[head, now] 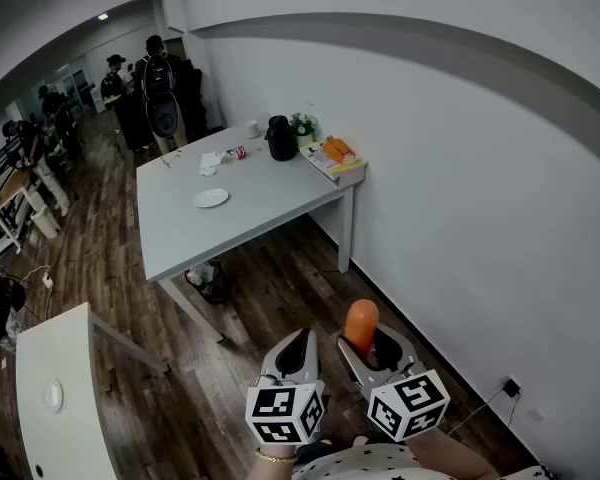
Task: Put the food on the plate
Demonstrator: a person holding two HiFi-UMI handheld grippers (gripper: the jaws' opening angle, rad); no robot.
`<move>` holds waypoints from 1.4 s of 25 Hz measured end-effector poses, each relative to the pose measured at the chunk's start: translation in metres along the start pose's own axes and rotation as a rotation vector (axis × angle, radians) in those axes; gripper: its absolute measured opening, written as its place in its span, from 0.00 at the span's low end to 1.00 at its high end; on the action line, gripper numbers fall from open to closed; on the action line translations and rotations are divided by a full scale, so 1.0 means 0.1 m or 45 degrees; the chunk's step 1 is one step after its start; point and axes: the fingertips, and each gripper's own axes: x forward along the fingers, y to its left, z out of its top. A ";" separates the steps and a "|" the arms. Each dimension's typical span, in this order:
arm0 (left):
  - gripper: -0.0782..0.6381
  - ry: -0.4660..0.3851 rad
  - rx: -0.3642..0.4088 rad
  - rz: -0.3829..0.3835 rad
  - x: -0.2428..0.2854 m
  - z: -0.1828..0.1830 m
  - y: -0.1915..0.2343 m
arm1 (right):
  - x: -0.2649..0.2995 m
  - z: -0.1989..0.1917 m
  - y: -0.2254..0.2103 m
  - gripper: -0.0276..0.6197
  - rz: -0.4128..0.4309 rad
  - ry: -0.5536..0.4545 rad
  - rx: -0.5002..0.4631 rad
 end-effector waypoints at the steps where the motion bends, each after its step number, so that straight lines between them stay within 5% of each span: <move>1: 0.12 -0.001 -0.004 0.012 -0.02 0.01 0.08 | 0.05 -0.01 0.05 0.37 0.010 0.002 0.000; 20: 0.12 -0.051 -0.111 0.466 -0.77 0.04 1.93 | 1.23 -0.34 1.44 0.37 0.400 0.112 -0.044; 29: 0.12 -0.075 -0.147 0.584 -0.57 0.04 2.43 | 1.82 -0.41 1.40 0.37 0.454 0.159 -0.081; 35: 0.12 -0.080 -0.169 0.618 0.02 0.17 2.94 | 2.60 -0.37 1.15 0.37 0.474 0.192 -0.075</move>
